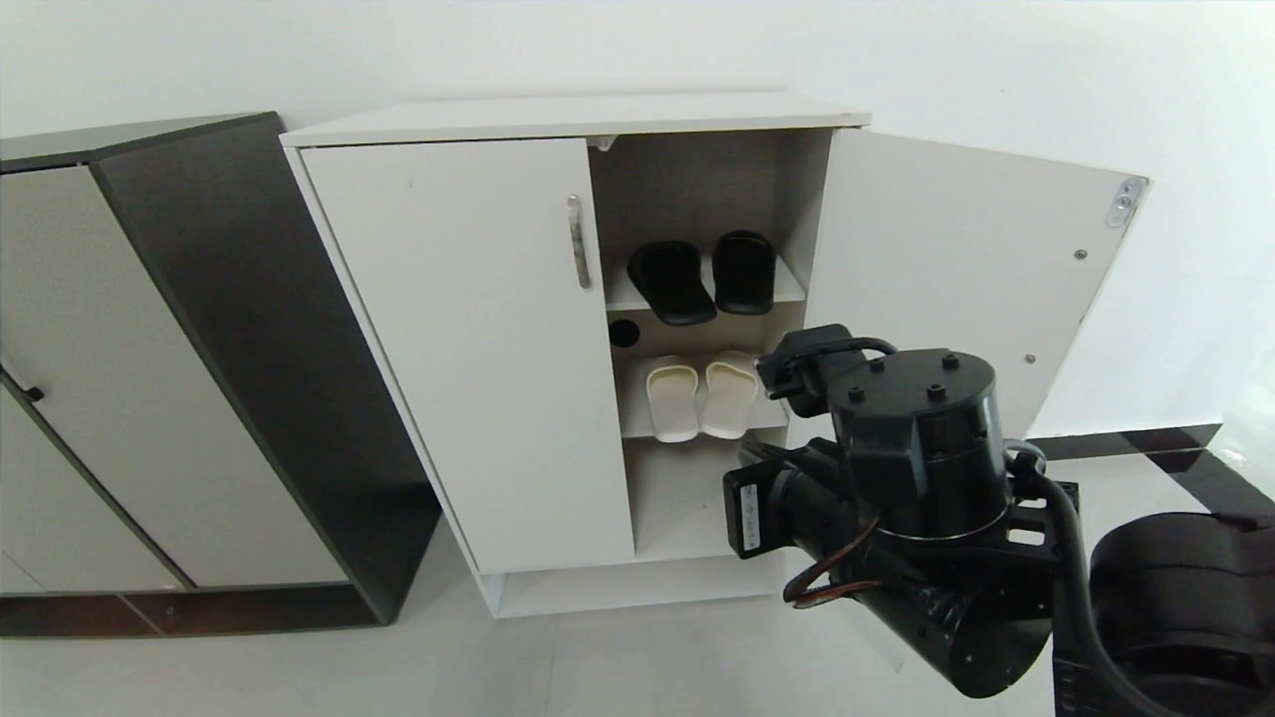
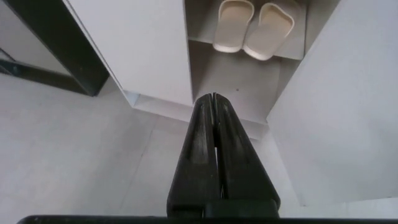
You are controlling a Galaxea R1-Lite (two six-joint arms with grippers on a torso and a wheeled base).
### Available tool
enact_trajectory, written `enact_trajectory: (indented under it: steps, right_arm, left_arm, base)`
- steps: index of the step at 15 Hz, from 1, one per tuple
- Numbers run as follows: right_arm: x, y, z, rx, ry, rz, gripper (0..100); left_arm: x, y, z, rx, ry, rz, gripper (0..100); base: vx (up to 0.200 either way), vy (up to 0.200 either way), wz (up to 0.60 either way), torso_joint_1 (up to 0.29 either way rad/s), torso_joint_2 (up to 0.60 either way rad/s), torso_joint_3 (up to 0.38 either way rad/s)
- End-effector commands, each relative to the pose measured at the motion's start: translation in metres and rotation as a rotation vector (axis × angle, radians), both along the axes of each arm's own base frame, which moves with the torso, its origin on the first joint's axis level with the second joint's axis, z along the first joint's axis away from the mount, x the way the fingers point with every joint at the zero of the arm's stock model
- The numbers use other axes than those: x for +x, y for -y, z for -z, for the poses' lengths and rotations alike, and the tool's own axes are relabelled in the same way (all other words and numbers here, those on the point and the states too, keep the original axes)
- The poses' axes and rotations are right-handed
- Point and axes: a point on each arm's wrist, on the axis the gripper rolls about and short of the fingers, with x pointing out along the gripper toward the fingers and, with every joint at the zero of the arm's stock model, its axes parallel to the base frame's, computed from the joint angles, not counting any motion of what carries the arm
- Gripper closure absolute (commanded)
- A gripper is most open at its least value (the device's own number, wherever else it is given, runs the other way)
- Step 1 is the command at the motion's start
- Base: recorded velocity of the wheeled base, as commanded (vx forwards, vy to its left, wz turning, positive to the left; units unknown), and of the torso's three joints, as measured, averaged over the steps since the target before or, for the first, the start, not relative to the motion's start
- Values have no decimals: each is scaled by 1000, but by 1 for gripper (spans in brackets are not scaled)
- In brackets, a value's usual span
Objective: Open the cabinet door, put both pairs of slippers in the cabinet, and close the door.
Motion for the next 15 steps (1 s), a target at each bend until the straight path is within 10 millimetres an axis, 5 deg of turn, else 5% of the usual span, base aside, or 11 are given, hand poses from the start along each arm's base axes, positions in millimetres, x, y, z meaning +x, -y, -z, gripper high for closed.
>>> enact_trajectory:
  steps: [1, 15]
  right_arm:
    - [1, -1, 1, -3, -1, 1, 100]
    - [2, 1, 2, -4, -3, 6, 100]
  left_arm:
    - [0, 0, 0, 0, 3, 0, 100]
    - [0, 0, 0, 0, 3, 0, 100]
  base:
    - [0, 0, 0, 41, -246, -354]
    - [0, 0, 0, 124, -487, -336]
